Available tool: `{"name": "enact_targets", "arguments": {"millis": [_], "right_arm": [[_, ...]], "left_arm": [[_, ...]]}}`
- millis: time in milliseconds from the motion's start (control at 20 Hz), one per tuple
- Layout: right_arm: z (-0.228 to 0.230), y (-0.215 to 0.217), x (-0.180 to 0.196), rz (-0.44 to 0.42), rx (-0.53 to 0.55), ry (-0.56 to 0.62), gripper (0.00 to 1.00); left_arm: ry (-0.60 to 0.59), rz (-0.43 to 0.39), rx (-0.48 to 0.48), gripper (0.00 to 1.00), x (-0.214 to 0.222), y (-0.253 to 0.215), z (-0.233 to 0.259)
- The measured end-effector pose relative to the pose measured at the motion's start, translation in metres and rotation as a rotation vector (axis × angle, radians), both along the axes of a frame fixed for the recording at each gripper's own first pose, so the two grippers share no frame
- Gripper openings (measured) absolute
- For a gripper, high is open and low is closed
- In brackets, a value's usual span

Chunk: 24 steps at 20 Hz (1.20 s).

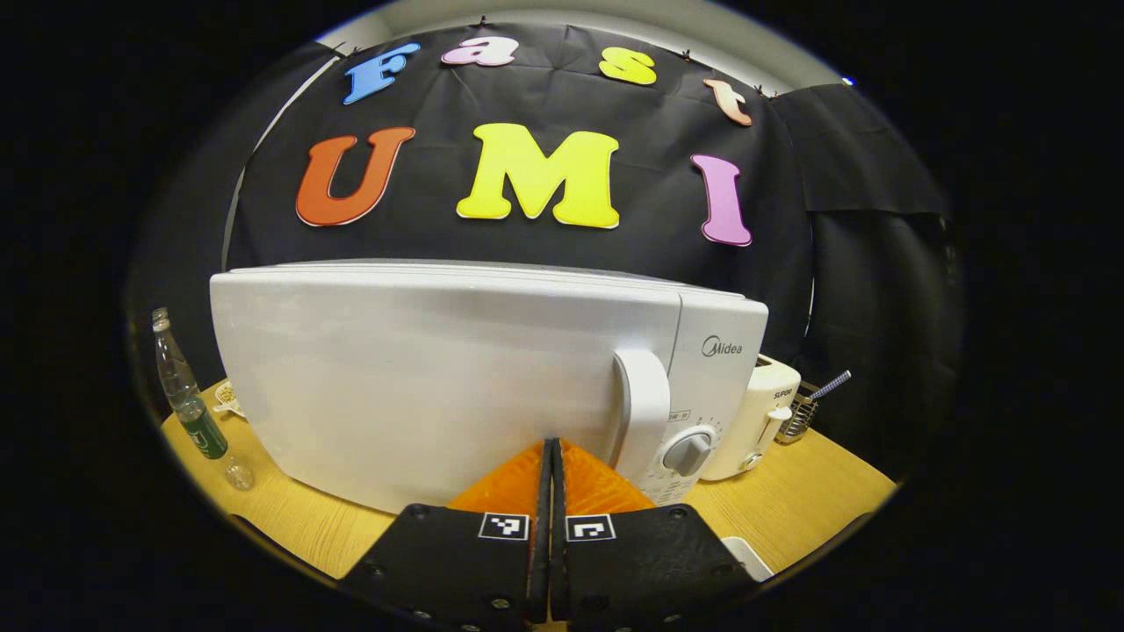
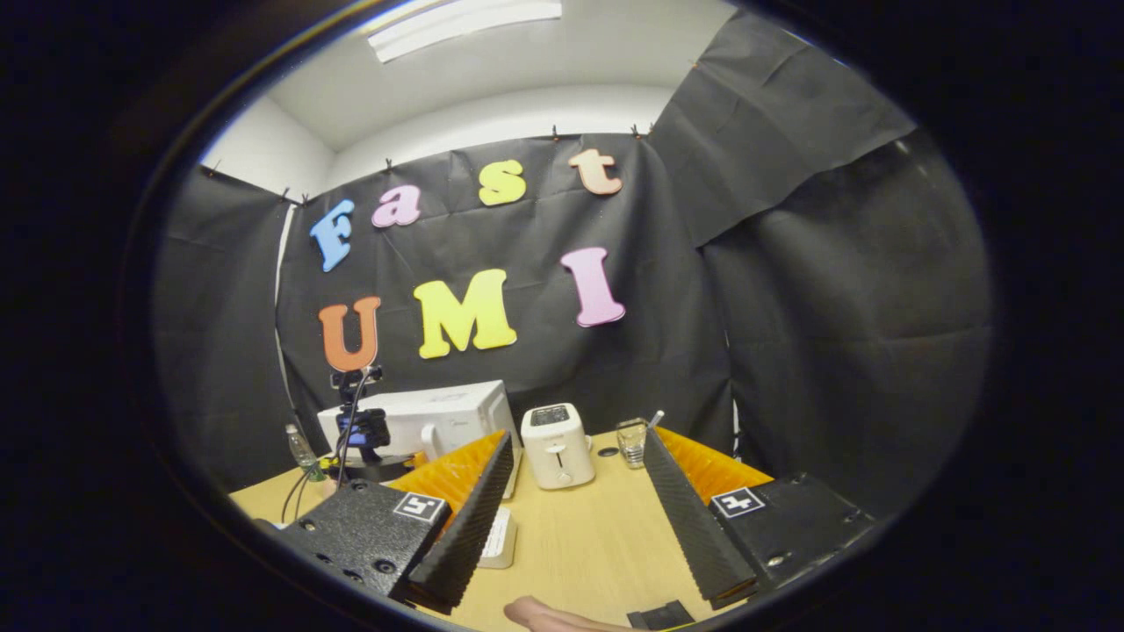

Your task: Open the microwave oven with the left hand, put the food in, and close the microwave oven.

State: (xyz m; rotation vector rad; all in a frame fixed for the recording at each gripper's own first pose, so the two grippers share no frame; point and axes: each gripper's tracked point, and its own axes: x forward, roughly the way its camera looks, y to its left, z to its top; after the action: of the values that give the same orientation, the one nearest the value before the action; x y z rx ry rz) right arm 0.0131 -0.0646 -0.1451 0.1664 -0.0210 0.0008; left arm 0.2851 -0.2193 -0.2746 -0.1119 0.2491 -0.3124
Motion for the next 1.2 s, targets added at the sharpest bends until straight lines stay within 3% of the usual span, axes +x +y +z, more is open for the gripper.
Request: {"name": "enact_targets", "arguments": {"millis": [100, 300, 400, 500, 550, 650, 700, 850, 1200], "right_arm": [[0.003, 0.004, -0.004, -0.004, -0.01, 0.003, 0.95], [0.014, 0.016, -0.013, -0.01, -0.031, 0.008, 0.95], [0.022, 0.025, -0.022, -0.003, -0.028, 0.002, 0.95], [0.031, 0.038, -0.029, 0.014, -0.026, -0.008, 0.95], [0.035, 0.045, -0.031, 0.018, -0.039, -0.006, 0.95], [0.042, 0.053, -0.032, 0.016, -0.074, -0.01, 0.95], [0.046, 0.058, -0.033, 0.017, -0.091, -0.011, 0.95], [0.058, 0.073, -0.032, 0.029, -0.13, -0.012, 0.95], [0.069, 0.081, -0.033, 0.018, -0.147, -0.003, 0.95]], "left_arm": [[-0.029, -0.024, -0.025, 0.01, -0.023, 0.004, 0.024], [-0.107, 0.011, 0.001, 0.01, -0.071, 0.044, 0.083], [-0.12, -0.013, -0.004, 0.1, -0.108, 0.06, 0.11], [-0.108, 0.026, 0.019, 0.07, -0.135, 0.087, 0.128], [-0.086, 0.047, 0.023, 0.33, -0.148, 0.1, 0.132], [-0.053, 0.084, 0.029, 0.67, -0.183, 0.123, 0.142], [-0.059, 0.116, 0.04, 0.94, -0.193, 0.137, 0.149], [-0.105, 0.155, 0.073, 0.93, -0.223, 0.161, 0.169], [-0.185, 0.174, 0.029, 0.93, -0.287, 0.177, 0.214]]}}
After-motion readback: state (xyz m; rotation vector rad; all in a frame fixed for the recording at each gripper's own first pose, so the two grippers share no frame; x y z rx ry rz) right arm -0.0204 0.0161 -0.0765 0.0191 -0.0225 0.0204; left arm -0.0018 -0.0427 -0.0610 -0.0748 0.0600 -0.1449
